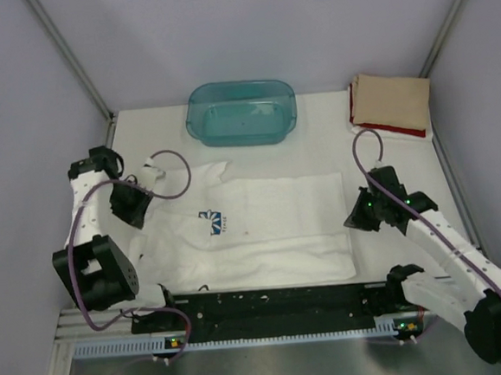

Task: Fold and stack the t-shirts
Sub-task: Fold the flattened tshirt in 1/3 of the way, then grap the side of the flattened tshirt furthest away from the robot with both arms, then fold the other side of the tshirt into a rectangle

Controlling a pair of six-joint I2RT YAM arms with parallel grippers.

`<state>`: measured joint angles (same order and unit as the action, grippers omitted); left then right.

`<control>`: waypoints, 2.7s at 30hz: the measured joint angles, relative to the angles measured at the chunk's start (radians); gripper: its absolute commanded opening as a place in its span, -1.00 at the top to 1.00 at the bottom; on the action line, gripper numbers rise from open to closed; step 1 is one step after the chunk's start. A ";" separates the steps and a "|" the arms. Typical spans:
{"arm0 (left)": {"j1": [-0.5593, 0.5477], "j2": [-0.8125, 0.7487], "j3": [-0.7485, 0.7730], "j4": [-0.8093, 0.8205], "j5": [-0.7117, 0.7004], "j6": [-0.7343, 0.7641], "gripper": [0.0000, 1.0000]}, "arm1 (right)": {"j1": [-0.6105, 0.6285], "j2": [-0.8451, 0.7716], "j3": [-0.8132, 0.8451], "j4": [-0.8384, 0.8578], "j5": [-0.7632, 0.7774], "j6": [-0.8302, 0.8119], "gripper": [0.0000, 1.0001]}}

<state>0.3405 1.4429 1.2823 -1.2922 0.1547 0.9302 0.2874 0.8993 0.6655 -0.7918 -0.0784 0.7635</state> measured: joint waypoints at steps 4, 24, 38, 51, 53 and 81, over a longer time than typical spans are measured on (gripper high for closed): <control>-0.180 0.038 -0.085 0.034 0.106 -0.069 0.55 | 0.055 0.090 -0.042 0.140 -0.033 0.000 1.00; -0.179 0.248 -0.025 0.202 0.250 -0.193 -0.09 | -0.090 0.281 -0.058 0.259 0.057 -0.072 0.29; -0.166 0.808 0.753 0.289 0.328 -0.414 -0.24 | -0.094 0.832 0.560 0.297 0.188 -0.346 -0.17; -0.165 0.904 0.721 0.271 0.345 -0.393 -0.08 | -0.094 1.033 0.652 0.283 0.159 -0.403 0.48; -0.164 0.904 0.719 0.265 0.349 -0.379 0.13 | -0.095 1.033 0.652 0.282 0.150 -0.401 0.66; -0.076 0.221 0.157 0.077 0.495 -0.047 1.00 | -0.094 0.532 0.267 0.254 -0.071 -0.405 1.00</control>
<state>0.2646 1.6638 1.4391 -1.2148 0.6495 0.8833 0.1932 1.4315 0.9321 -0.5373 -0.1493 0.3584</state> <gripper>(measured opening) 0.012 0.008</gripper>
